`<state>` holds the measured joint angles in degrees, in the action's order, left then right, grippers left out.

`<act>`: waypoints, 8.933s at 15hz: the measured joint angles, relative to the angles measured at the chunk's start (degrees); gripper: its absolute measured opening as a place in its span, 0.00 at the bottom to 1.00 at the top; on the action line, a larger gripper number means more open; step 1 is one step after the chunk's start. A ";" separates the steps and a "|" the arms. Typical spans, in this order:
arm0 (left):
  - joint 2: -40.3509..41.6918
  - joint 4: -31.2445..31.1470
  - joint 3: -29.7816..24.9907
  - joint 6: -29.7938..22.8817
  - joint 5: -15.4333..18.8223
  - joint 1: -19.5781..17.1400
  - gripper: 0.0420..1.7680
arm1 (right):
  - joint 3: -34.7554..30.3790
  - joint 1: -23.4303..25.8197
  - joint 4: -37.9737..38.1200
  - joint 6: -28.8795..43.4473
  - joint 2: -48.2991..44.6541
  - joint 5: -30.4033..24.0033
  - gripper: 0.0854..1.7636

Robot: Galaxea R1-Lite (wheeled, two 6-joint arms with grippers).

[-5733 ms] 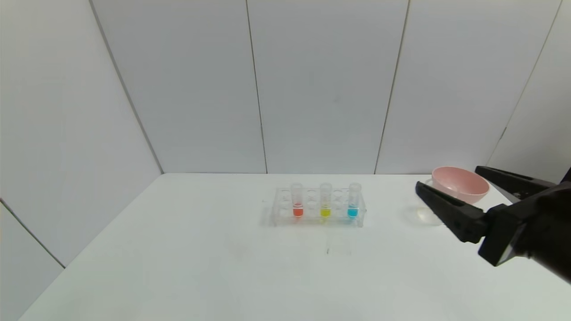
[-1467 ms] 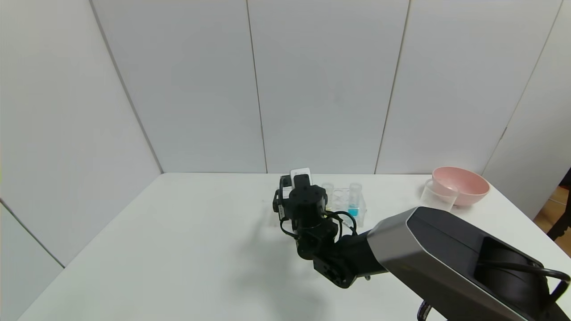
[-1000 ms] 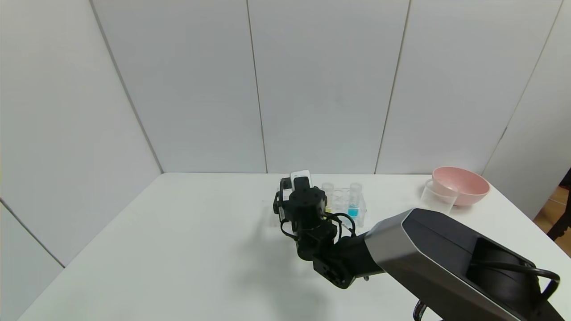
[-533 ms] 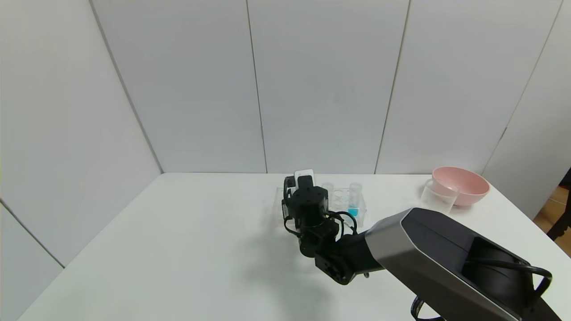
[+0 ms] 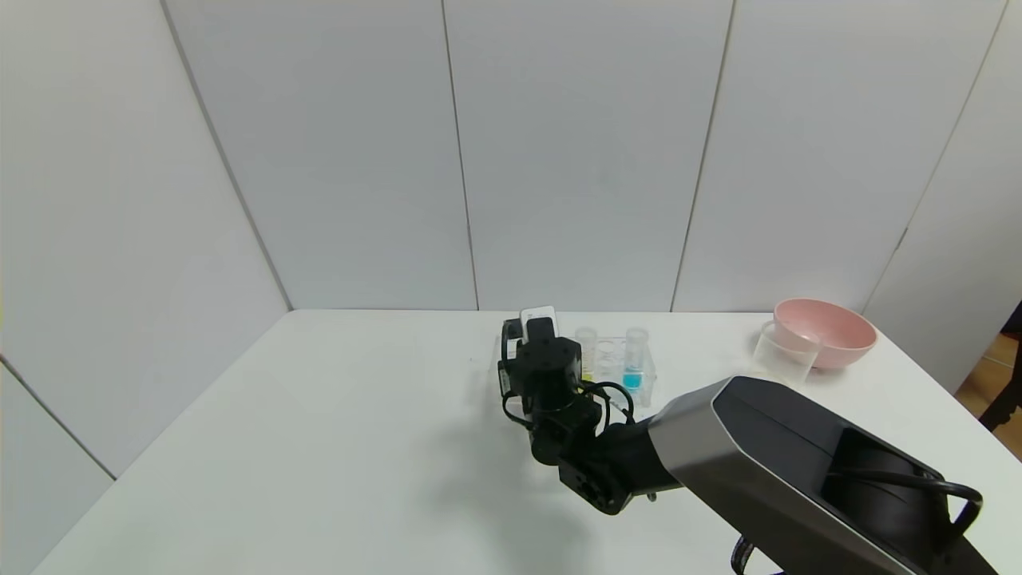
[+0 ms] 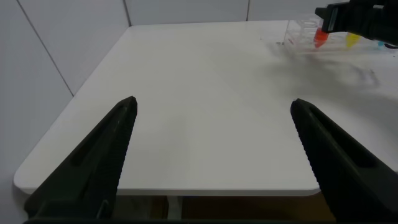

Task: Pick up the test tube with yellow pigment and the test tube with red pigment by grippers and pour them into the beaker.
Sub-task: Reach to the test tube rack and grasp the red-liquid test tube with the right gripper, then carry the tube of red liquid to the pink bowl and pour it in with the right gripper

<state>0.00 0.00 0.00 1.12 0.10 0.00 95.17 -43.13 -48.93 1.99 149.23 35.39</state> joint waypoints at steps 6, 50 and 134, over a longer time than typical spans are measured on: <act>0.00 -0.02 0.00 0.00 0.00 0.00 1.00 | 0.50 0.00 -0.24 -1.55 -0.38 0.13 0.26; 0.00 0.00 0.00 0.00 -0.02 0.00 1.00 | -13.34 26.08 6.70 -3.46 -28.48 -8.73 0.26; 0.00 0.00 0.00 0.00 0.00 0.00 1.00 | 18.80 43.20 93.25 -59.71 -25.93 -25.65 0.26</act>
<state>0.00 0.00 0.00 1.12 0.10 0.00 113.97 0.07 44.31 -57.72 123.30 9.74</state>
